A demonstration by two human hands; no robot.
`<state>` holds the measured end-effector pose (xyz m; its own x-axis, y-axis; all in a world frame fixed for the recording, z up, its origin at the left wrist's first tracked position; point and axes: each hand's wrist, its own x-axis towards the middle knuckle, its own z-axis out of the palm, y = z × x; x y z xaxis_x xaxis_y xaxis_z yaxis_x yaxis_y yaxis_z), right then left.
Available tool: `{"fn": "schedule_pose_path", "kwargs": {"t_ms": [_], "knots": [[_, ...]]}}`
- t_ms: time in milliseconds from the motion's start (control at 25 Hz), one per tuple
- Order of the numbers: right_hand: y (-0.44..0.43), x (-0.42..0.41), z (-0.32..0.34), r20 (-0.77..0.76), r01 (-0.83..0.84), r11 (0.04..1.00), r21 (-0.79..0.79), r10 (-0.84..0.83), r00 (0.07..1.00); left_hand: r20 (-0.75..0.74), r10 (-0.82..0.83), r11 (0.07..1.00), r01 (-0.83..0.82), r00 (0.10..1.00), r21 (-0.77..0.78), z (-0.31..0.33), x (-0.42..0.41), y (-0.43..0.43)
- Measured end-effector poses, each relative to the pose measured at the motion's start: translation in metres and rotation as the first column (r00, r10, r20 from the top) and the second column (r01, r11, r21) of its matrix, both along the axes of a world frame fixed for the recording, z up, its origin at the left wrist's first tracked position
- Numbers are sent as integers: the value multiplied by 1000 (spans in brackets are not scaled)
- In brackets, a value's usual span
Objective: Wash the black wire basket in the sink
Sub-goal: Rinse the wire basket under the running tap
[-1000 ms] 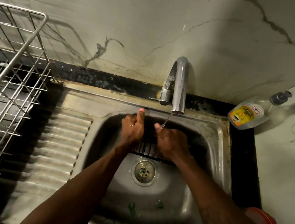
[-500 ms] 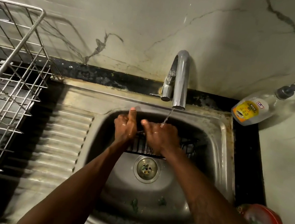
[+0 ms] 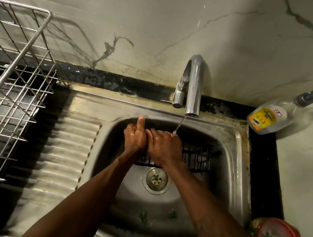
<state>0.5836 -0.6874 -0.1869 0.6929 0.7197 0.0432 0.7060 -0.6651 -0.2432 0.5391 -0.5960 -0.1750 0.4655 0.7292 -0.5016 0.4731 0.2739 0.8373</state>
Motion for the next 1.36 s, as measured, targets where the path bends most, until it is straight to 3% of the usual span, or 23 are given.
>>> {"fn": "schedule_pose_path", "kwargs": {"t_ms": [80,240,320,400,560,680,760,880,960,1120,1200,1360], "knots": [[-21,10,-1,28,35,999,-33,-34,999,11,-33,999,33,999,10,-1,1,-2],[-74,49,-9,-70,388,915,-113,-397,915,28,-31,999,31,999,19,-1,1,2],[-88,58,-10,-40,478,868,-135,-486,873,55,-33,999,31,998,30,4,2,4],[-70,49,-12,26,462,874,-149,-464,886,62,-21,999,19,998,31,7,6,3],[2,-9,-2,36,143,989,-48,-141,989,25,-23,999,23,999,29,-1,14,2],[-5,-3,0,31,-30,993,-117,34,999,-34,13,1000,-14,999,-13,-11,6,6],[-44,27,-2,-29,114,975,-190,-121,992,-26,14,1000,-14,1000,-16,-12,-1,12],[-87,60,1,-1,399,884,-243,-411,911,32,-29,1000,29,999,9,-6,2,16],[-66,49,1,47,396,890,-224,-396,917,29,-36,999,37,999,-25,-2,14,10],[9,-8,-2,-39,128,989,-71,-131,991,9,-59,998,58,998,28,-4,20,6],[-6,6,0,-63,16,993,-117,-23,998,-16,-24,999,24,1000,26,-11,7,15],[-88,59,1,-62,278,938,-208,-297,953,37,12,999,-14,999,38,-14,-12,15]]}}
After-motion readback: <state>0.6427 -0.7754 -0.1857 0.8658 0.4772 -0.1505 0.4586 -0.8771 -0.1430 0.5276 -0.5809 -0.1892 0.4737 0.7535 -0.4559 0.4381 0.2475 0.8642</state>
